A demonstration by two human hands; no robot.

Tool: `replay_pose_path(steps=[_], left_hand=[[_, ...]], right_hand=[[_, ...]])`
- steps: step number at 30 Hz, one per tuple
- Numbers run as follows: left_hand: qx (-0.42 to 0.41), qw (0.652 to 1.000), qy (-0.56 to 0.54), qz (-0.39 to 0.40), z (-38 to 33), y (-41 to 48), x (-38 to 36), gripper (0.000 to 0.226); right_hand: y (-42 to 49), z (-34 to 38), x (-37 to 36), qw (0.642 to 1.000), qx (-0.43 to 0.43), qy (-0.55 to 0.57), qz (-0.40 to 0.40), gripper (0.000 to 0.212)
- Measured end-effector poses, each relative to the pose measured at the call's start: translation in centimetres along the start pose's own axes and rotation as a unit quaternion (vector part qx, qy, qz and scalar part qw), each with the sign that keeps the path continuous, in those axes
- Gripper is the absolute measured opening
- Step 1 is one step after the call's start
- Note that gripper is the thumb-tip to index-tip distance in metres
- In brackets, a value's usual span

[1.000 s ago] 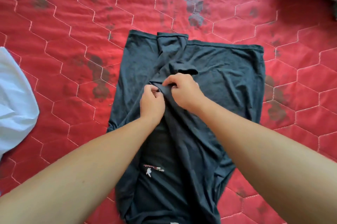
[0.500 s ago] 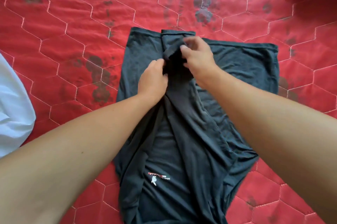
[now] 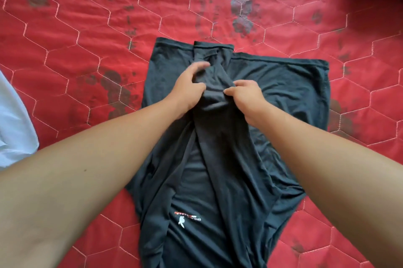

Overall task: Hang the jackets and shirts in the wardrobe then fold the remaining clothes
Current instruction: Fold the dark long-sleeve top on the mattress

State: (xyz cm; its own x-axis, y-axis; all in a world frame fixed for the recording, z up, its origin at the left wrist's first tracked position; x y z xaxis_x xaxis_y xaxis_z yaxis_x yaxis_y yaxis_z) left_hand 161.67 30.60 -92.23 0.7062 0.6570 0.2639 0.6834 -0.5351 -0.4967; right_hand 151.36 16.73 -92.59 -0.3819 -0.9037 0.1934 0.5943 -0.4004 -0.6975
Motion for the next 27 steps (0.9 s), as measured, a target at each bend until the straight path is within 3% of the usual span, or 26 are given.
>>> replay_pose_path(steps=[3, 8, 11, 14, 18, 20, 23, 25, 27], left_hand=[[-0.002, 1.000, -0.018, 0.016, -2.1, 1.0, -1.0, 0.064], [-0.067, 0.994, 0.065, 0.051, -6.2, 2.6, -2.9, 0.072], [-0.026, 0.987, 0.133, 0.091, -4.7, 2.4, -4.0, 0.081], [0.008, 0.983, 0.151, 0.101, -1.2, -0.1, -3.9, 0.084], [-0.039, 0.975, 0.208, 0.065, 2.7, -5.9, -2.5, 0.070], [-0.066, 0.952, 0.287, 0.082, 4.7, -9.8, -2.5, 0.061], [-0.111, 0.872, 0.453, 0.145, 8.1, -15.8, -2.6, 0.047], [-0.141, 0.800, 0.542, 0.213, 10.5, -19.4, -3.1, 0.041], [-0.138, 0.761, 0.579, 0.259, 12.4, -22.0, -3.4, 0.040]], right_hand=[[-0.9, 1.4, 2.4, 0.997, 0.053, 0.057, -0.006, 0.013], [-1.2, 3.1, 6.9, 0.986, 0.131, -0.029, -0.096, 0.008], [-1.3, 1.1, 7.8, 0.986, 0.044, -0.149, -0.067, 0.041], [-3.1, -3.3, 7.4, 0.987, -0.061, -0.150, 0.021, 0.063], [-6.0, -10.1, 7.2, 0.975, -0.147, -0.146, 0.085, 0.089], [-8.3, -13.2, 7.2, 0.959, -0.185, -0.166, 0.135, 0.093], [-11.9, -16.3, 7.4, 0.927, -0.201, -0.246, 0.200, 0.053], [-13.7, -17.8, 7.7, 0.908, -0.172, -0.325, 0.203, 0.066], [-15.1, -18.8, 7.9, 0.867, -0.151, -0.437, 0.187, 0.076]])
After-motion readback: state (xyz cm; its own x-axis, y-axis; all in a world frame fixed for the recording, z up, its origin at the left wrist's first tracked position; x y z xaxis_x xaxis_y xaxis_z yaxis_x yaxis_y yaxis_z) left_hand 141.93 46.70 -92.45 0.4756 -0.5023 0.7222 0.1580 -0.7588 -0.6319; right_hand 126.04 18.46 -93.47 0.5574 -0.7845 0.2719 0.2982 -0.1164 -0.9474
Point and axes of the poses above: each hand's wrist, its own y-axis towards the middle knuckle, its own x-axis out of the back of the hand, z = x × y, the point moved 6 cm from there along y, towards the middle knuckle, and after that the axes turned 6 degrees about z, right-handed, at the moved point
